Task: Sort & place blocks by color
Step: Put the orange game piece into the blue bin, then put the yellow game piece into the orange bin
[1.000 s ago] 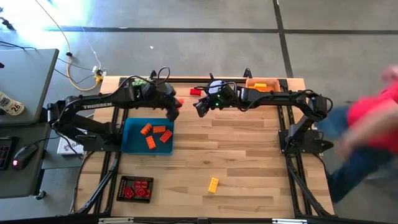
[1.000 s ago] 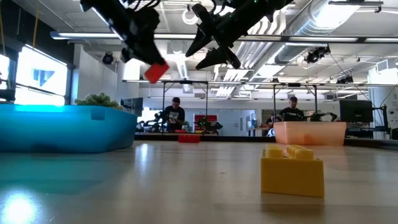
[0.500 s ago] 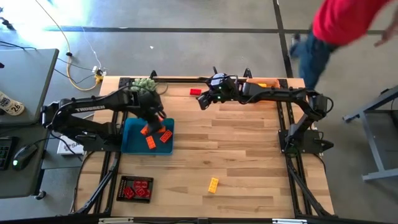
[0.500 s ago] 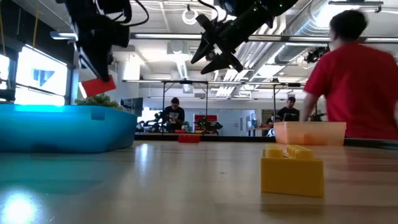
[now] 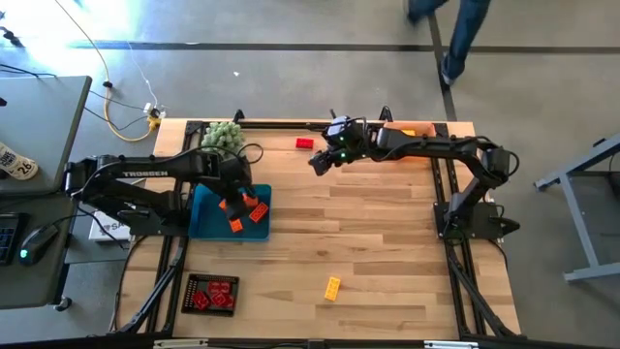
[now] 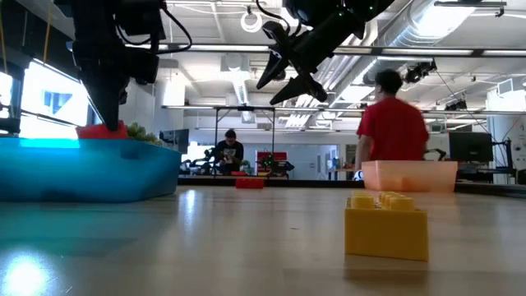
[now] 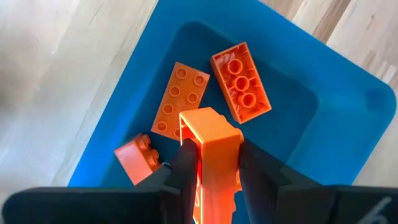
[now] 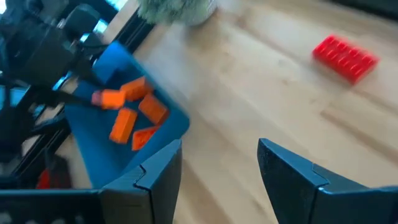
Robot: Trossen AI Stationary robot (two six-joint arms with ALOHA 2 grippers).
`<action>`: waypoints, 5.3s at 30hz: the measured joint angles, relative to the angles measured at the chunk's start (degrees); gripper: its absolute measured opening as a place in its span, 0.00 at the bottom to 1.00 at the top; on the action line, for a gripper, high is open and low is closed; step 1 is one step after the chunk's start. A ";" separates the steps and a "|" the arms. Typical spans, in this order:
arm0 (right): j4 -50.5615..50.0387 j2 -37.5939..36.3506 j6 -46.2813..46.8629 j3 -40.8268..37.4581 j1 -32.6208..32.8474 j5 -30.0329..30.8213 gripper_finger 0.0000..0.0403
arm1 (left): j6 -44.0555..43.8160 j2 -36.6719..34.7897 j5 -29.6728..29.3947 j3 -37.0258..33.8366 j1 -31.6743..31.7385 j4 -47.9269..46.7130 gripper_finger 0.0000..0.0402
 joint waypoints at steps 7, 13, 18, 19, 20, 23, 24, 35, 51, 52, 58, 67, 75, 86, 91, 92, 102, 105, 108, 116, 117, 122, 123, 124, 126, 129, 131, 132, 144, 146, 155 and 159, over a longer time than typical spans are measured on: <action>-4.00 0.00 2.68 0.00 3.81 -4.04 0.48 | 2.87 0.00 0.02 -0.62 0.02 -0.04 0.29; -7.15 0.02 10.14 0.01 8.56 -6.23 0.48 | 7.11 0.00 0.00 -0.62 0.02 -0.03 0.39; -7.20 0.02 20.53 -0.01 13.57 -5.13 0.48 | 7.54 0.00 -1.03 -0.62 0.02 0.88 0.44; -7.24 0.02 23.01 -0.02 14.64 -4.63 0.48 | 7.51 0.00 -1.04 -0.62 0.02 1.44 0.45; -7.24 0.02 25.80 0.01 15.64 -3.96 0.48 | 7.46 0.00 -1.03 -0.62 0.02 2.26 0.45; -7.63 0.02 33.57 0.00 18.51 -3.23 0.48 | 6.45 0.00 -1.03 -0.62 0.02 4.45 0.45; -7.87 0.02 35.74 0.00 19.49 -3.00 0.48 | 6.13 0.00 -1.03 -0.62 0.02 5.27 0.45; -10.41 0.04 49.12 0.01 30.01 -0.69 0.48 | 0.33 0.00 -1.02 -0.62 0.02 7.78 0.45; -19.26 0.04 60.18 -0.01 39.89 2.49 0.48 | -10.53 0.00 0.24 -0.62 0.04 7.78 0.45; -19.58 0.04 61.36 -0.02 40.20 2.49 0.48 | -10.52 0.00 0.24 -0.62 0.04 7.78 0.45; -19.63 0.13 69.59 -0.02 42.02 6.62 0.48 | -7.85 0.00 -0.99 -0.59 0.04 8.40 0.45; -16.46 5.71 78.14 -0.02 43.63 4.23 0.48 | -6.00 0.02 -1.06 -0.59 0.04 9.47 0.45; -12.93 9.96 82.46 -0.02 43.56 1.38 0.48 | -1.57 0.02 -1.07 -0.59 0.02 9.60 0.45; -11.29 13.65 84.00 -0.02 43.46 -1.68 0.48 | -1.49 0.02 -1.09 -0.59 0.02 10.49 0.45; -9.72 15.63 83.75 -0.02 42.91 -1.70 0.48 | -1.49 0.02 -1.09 -0.59 0.02 10.47 0.45; -9.10 16.03 83.72 -0.02 42.77 -1.75 0.48 | -1.49 0.02 -1.09 -0.59 0.02 10.47 0.45; -5.08 19.26 83.73 -0.02 41.51 -3.54 0.48 | -1.49 0.02 -1.09 -0.59 0.02 10.43 0.45; -5.19 20.40 82.54 -0.02 40.72 -5.97 0.48 | -1.49 0.02 -1.10 -0.59 0.02 10.45 0.45; -5.00 20.68 80.97 -0.02 40.16 -6.71 0.48 | -1.48 0.02 -1.44 -0.59 0.02 10.49 0.45; -6.44 20.63 77.54 0.13 39.81 -6.90 0.29 | -1.46 0.02 -2.14 -0.59 0.02 10.54 0.45; -6.78 20.61 77.12 0.15 39.80 -6.68 0.28 | -1.42 0.02 -2.14 -0.59 0.02 10.54 0.45; -7.22 20.61 75.04 0.18 39.72 -6.44 0.28 | 0.36 0.02 -2.10 -0.59 0.02 10.53 0.45; -7.22 20.61 74.56 0.18 39.72 -6.41 0.28 | 0.61 0.02 -2.10 -0.59 0.02 10.54 0.45; -7.22 20.61 74.27 0.18 39.72 -6.40 0.28 | 0.89 0.02 -2.08 -0.57 0.02 10.54 0.45; -7.08 20.54 73.38 0.15 39.72 -6.35 0.28 | 1.11 0.02 -2.04 -0.59 0.02 10.54 0.45; -5.91 20.52 73.05 0.07 39.72 -6.16 0.28 | 1.10 0.02 -1.97 -0.59 0.02 10.53 0.45; -4.99 20.52 73.03 0.03 39.72 -5.82 0.28 | 1.11 0.02 -1.97 -0.59 0.02 10.51 0.45; -4.42 20.54 73.03 -0.01 39.72 -5.71 0.28 | 1.09 0.02 -1.97 -0.59 0.02 10.51 0.45; -0.19 18.84 70.19 -0.13 37.70 3.32 0.28 | 1.95 0.00 -1.96 -0.58 0.02 10.45 0.45; -0.15 17.91 68.02 -0.13 36.67 4.67 0.28 | 2.45 0.02 -1.97 -0.57 0.04 10.41 0.45; -1.93 13.82 56.14 -0.10 29.62 9.69 0.28 | 4.07 0.02 -1.98 -0.57 0.04 11.09 0.45; -3.34 11.85 49.44 -0.10 25.56 10.17 0.28 | 4.07 0.02 -1.97 -0.57 0.04 12.79 0.45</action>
